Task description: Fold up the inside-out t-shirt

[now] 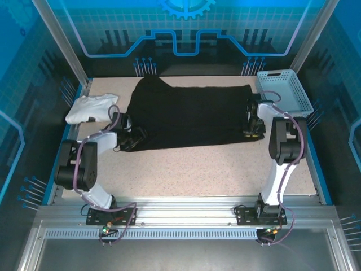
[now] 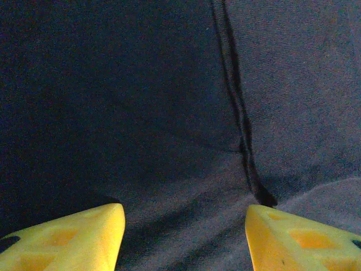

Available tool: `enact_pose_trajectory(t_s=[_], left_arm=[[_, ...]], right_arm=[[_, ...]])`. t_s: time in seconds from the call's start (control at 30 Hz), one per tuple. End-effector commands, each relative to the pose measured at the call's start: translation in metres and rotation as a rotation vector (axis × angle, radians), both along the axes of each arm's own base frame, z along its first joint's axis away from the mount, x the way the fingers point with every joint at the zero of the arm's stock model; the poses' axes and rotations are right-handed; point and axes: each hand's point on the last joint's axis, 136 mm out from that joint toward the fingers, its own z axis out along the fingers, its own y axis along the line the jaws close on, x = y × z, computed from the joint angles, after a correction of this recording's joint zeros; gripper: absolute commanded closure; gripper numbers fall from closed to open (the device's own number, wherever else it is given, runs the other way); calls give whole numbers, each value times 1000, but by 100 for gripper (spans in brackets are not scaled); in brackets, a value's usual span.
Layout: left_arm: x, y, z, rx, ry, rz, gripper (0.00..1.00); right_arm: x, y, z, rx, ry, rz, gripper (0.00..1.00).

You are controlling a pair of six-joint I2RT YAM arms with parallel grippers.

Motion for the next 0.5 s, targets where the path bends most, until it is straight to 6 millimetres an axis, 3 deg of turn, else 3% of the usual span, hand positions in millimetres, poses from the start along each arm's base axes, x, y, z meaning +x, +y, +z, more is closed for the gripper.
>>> enact_pose_trajectory(t_s=[0.0,0.1,0.2,0.3,0.47], left_arm=[[-60,-9,-17,-34,115,-20,40],[-81,-11,-5,-51,93,-7,39],[-72,-12,17,-51,28,-7,39],[-58,-10,32,-35,-18,-4,38],[-47,-11,41,-40,-53,-8,38]], right_arm=[[-73,-9,-3,-49,140,-63,77],[-83,4,16,43,12,-102,71],[-63,22,34,264,-172,-173,60],[-48,16,40,315,-229,-234,54],[-42,4,33,297,-222,-280,50]])
